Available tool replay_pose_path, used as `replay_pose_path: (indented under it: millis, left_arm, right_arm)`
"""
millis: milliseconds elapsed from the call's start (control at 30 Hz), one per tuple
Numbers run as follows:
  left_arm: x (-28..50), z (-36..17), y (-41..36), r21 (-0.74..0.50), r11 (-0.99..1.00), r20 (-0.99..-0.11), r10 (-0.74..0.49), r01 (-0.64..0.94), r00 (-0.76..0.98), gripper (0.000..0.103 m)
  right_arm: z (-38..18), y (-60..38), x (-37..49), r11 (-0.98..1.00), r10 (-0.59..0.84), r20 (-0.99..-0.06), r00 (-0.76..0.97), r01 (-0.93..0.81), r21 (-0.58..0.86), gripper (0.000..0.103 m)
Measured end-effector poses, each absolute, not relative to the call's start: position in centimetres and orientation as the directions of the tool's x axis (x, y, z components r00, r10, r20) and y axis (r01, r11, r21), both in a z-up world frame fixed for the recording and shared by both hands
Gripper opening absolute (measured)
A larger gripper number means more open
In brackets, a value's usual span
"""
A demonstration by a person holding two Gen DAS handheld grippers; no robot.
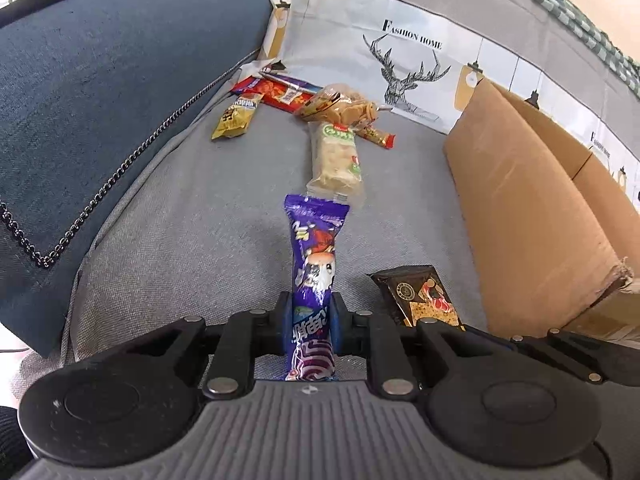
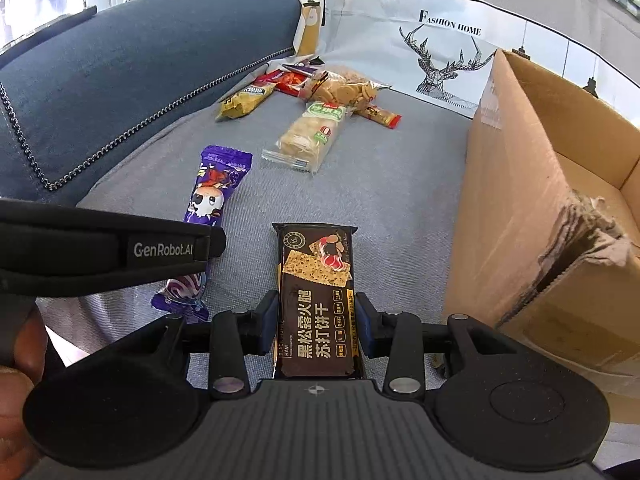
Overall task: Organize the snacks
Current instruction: 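Lift the purple bar with the left tool while the right lifts the biscuit packet, then carry both packets over the box and open both tools to drop them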
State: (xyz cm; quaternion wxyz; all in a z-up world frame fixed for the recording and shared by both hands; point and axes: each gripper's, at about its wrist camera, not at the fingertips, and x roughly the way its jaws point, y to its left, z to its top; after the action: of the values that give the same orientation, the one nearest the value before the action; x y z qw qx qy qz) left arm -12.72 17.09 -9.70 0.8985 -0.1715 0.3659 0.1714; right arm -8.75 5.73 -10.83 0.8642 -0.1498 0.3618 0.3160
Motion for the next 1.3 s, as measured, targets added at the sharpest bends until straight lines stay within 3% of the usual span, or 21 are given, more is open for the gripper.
replay_pose_path:
  millis: [300,633,1000,1300]
  left_arm:
    - [-12.9,-9.1,16.4,-0.177,0.894,-0.685,0.189,-0.413,0.703,0.017]
    - [-14.4,-7.5,18.4,-0.280,0.840,-0.596,0.227,-0.465,0.770,0.016]
    - [-13.6,-7.0,17.5,-0.278,0.839,-0.629,0.209,-0.467,0.749,0.016]
    - [-12.8,-6.0,14.5,-0.221,0.863,-0.656,0.214,-0.455,0.724,0.016]
  right_arm:
    - [-9.8,4.7,-9.2,0.762,0.457,-0.693,0.558,-0.647,-0.018,0.041]
    - [-6.4,3.9,-10.3,0.740,0.536,-0.577,0.616,-0.672,-0.032,0.041]
    - [-3.9,0.3,-10.7,0.669,0.656,-0.411,0.633,-0.740,-0.072,0.041]
    - [-2.4,-3.7,-9.5,0.667,0.706,-0.319,0.632,-0.745,0.001,0.041]
